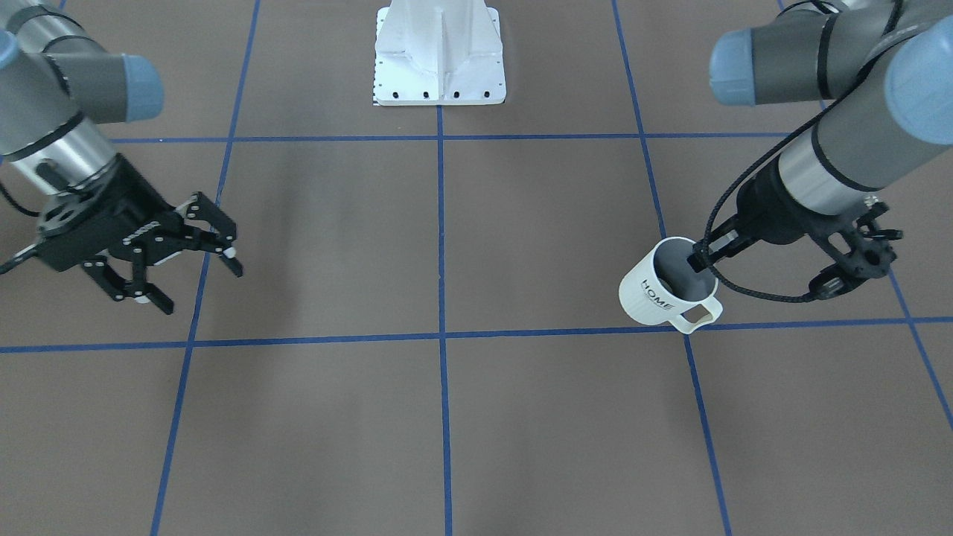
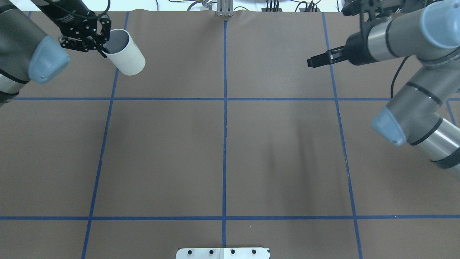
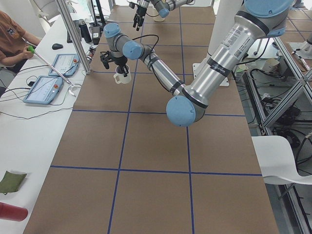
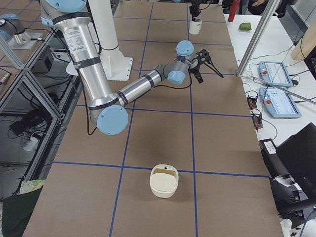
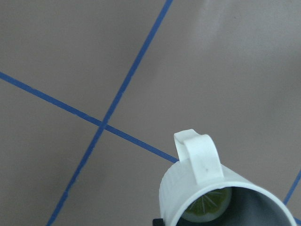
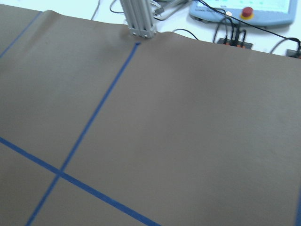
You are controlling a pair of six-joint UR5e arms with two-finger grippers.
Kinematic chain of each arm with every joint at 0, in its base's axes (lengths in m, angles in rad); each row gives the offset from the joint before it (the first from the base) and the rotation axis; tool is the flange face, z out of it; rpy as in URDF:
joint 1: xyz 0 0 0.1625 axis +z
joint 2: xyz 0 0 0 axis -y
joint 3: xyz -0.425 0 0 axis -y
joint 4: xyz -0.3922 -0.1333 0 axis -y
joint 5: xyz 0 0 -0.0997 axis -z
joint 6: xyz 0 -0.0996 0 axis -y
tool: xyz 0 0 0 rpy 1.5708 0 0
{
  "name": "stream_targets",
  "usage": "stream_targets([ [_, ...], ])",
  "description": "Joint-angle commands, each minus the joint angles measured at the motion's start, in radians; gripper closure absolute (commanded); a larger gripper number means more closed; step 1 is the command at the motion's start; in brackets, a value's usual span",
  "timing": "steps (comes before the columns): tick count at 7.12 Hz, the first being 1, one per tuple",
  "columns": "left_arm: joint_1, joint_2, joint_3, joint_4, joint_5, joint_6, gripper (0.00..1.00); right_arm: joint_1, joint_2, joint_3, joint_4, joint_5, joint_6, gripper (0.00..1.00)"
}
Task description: Left arm hands cup to right arm to dump lemon
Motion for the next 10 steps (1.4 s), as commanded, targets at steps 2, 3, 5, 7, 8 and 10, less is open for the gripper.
stream_targets([
  [2,0.103,-0.172,0.135,-0.004,0.005,-0.236,1.0,-0.3,0.096,0.062,0.051,-0.436,0.031,0.05],
  [3,0.128,-0.211,0.175,-0.006,-0.003,-0.276,1.0,-0.379,0.116,0.063,0.05,-0.57,0.025,0.04],
  [5,0.171,-0.27,0.23,-0.014,-0.047,-0.314,1.0,-0.465,0.118,0.058,0.048,-0.744,-0.042,0.04],
  [7,0.211,-0.313,0.232,-0.049,-0.087,-0.414,1.0,-0.488,0.118,0.056,0.048,-0.783,-0.044,0.04],
  [8,0.219,-0.321,0.232,-0.055,-0.089,-0.417,1.0,-0.493,0.118,0.056,0.048,-0.793,-0.042,0.03],
  [10,0.22,-0.321,0.235,-0.069,-0.092,-0.413,1.0,-0.499,0.118,0.055,0.048,-0.793,-0.042,0.02],
])
